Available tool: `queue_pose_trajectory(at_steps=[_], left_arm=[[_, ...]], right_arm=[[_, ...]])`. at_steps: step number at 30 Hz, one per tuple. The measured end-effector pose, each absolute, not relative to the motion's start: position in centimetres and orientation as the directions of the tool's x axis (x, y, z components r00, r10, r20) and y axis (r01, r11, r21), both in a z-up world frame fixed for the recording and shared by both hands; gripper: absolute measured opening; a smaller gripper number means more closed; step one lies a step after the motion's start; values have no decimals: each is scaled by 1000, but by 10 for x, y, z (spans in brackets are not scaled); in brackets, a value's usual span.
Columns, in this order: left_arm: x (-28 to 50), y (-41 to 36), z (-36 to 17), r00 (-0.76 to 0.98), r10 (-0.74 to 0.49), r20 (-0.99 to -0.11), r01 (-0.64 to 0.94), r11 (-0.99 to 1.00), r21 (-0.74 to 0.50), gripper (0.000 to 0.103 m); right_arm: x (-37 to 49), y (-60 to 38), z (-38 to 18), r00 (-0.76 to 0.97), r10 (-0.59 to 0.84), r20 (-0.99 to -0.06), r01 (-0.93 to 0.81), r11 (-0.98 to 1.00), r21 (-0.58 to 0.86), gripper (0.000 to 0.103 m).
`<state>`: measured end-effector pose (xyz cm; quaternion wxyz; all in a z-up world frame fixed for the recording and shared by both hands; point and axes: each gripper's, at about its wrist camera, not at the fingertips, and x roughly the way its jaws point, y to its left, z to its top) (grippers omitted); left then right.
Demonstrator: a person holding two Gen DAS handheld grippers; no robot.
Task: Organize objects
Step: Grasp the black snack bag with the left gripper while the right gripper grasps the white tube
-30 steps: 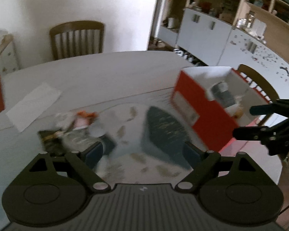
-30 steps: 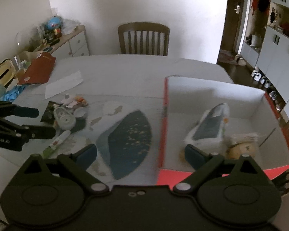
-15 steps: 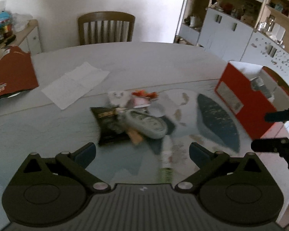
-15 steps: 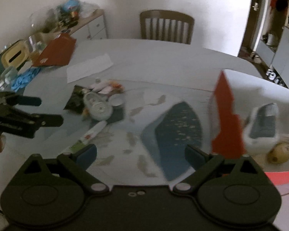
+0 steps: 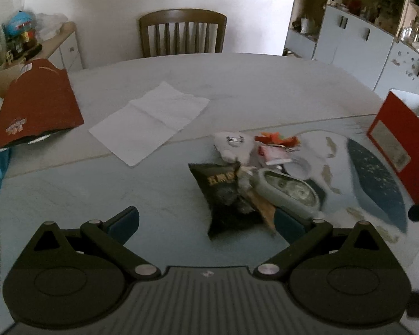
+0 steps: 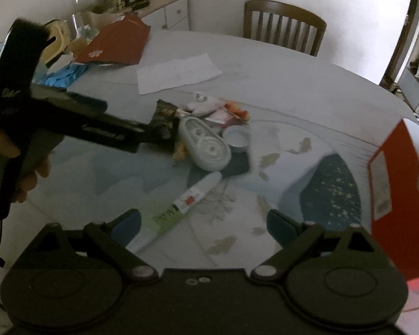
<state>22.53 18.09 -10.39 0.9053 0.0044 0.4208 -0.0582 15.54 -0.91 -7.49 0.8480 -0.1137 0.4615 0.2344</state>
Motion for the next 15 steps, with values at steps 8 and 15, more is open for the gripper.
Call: queue_pose_trajectory(at_steps=[8,15], left_arm=[[254,185,-120,619,-54,-784,70,997,-14,103],[269,184,-128,596,-66,-800,74,997,-27,103]], right_arm=[[174,10,-95,449,247,-859,-457,889,17,96],[185,18,-108,420,224,-879,-413,910,34,89]])
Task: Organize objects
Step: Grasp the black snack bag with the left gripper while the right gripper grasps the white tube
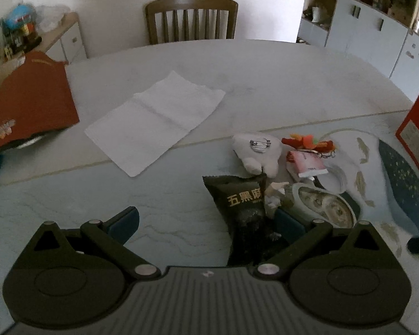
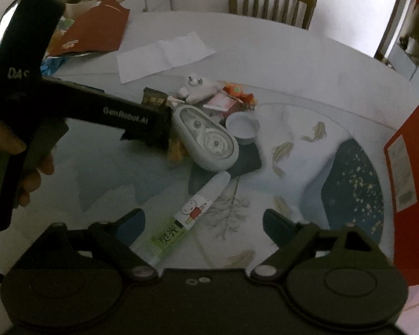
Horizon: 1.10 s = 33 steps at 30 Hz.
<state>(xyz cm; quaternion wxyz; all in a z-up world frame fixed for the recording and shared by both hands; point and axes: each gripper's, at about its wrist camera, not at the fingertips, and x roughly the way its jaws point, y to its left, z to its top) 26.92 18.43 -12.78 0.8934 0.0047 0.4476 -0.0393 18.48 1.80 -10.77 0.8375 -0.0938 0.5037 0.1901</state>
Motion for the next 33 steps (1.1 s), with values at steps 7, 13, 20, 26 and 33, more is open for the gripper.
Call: queue_pose_trajectory(at_steps=[7,13,20,26,33], left_arm=[[278,185,-141,565,-103,-819,95,994,-60,103],[278,183,-143,576,-101,-812,113,993,-43,103],[275,181,-143,588,-104,-802,129,991,-34,98],[269,177,-136,588,-156,-794,182,982,-58,62],[258,180,-131,571,-203,-795,173,977,-125,33]], right_arm=[[186,23,-120,403,198,-893,-439,898,1,80],[187,22,-128,381,188,-905,-449,894,-3,71],[186,13,-126,397,200,-896,-439,899,7,54],[181,2,-124,413,200,-888,-426,905,5,27],[175,-18,-123,411,200,-890,-392,920,25,16]])
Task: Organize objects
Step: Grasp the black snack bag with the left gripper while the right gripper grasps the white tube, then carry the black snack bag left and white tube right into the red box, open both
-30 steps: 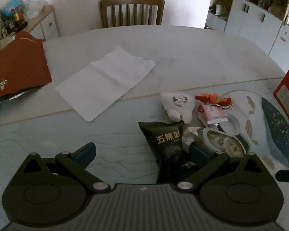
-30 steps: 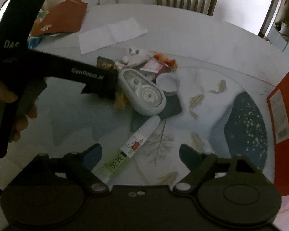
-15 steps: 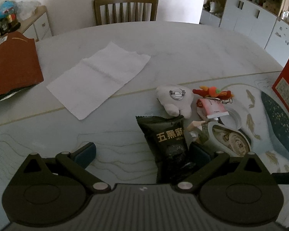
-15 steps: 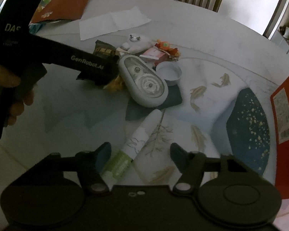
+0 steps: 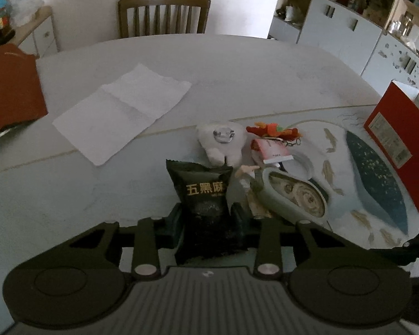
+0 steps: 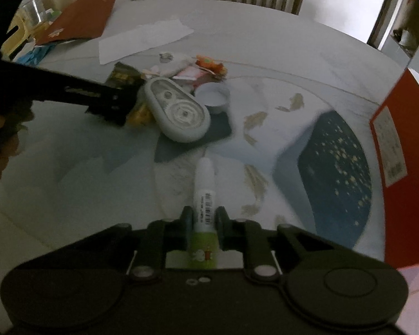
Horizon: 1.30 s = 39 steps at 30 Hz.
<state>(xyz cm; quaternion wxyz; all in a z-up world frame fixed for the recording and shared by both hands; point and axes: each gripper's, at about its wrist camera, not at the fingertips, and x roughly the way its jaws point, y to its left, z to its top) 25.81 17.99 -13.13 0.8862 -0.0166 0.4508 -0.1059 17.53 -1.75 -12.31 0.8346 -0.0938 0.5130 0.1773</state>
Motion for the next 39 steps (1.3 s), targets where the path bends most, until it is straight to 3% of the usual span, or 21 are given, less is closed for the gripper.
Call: queue_pose_trajectory(at_steps=[17,39], left_arm=[[181,173,-113,554,-220,-803,79,974,-213,32],[159,39,-60,531,-390,-752,268,919,-288,32]], right_arm=[[144,-84,-97,453,264,-852,-313,941,125,16],[130,-192,-47,533,280,-798,-265,951,156,16]])
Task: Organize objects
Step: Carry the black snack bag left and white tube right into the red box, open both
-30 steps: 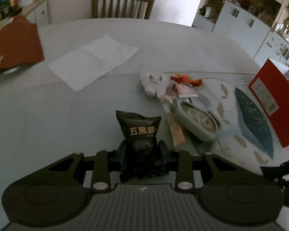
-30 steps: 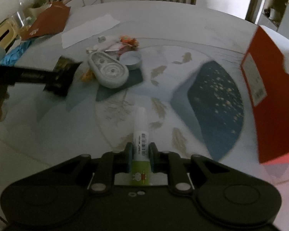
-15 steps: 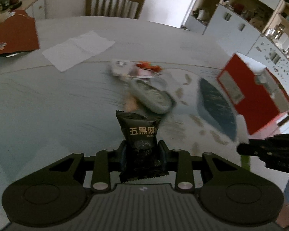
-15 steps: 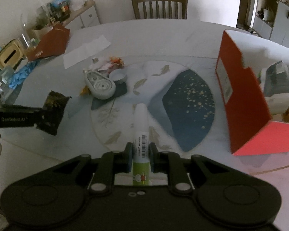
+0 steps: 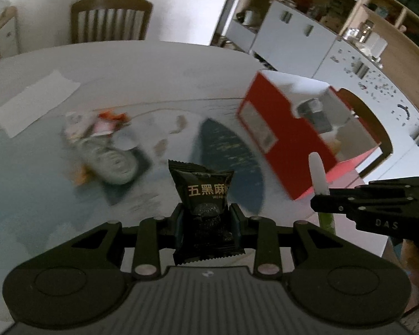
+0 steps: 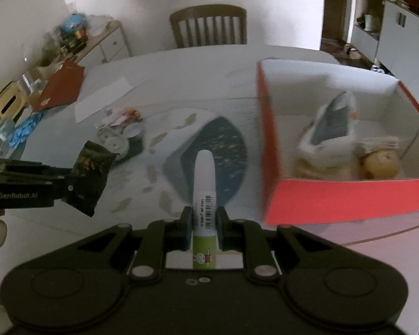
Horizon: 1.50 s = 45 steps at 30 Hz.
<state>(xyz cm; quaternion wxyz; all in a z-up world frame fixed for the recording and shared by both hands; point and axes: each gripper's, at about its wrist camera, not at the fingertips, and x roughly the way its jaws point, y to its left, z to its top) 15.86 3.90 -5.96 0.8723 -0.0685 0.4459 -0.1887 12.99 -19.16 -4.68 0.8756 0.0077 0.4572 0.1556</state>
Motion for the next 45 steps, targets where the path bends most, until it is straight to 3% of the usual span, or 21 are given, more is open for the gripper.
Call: queue_pose_trajectory(at_steps=[25,35,45], left_arm=[[201,-149,-16,501,-503,-704,496,833,-243,32],[231,-203,-8,498,-496,-711,520,827,-213,32],[260,-252,-26,475,-438,-763,541,829,-140,32]], right_arm=[[163,-351,3,659,246,-711,-175,969,173,16],[204,-387,15,701,226,-676,-144,974,177,16],[252,-401,-13,672,184,-717,-118,983,142,16]])
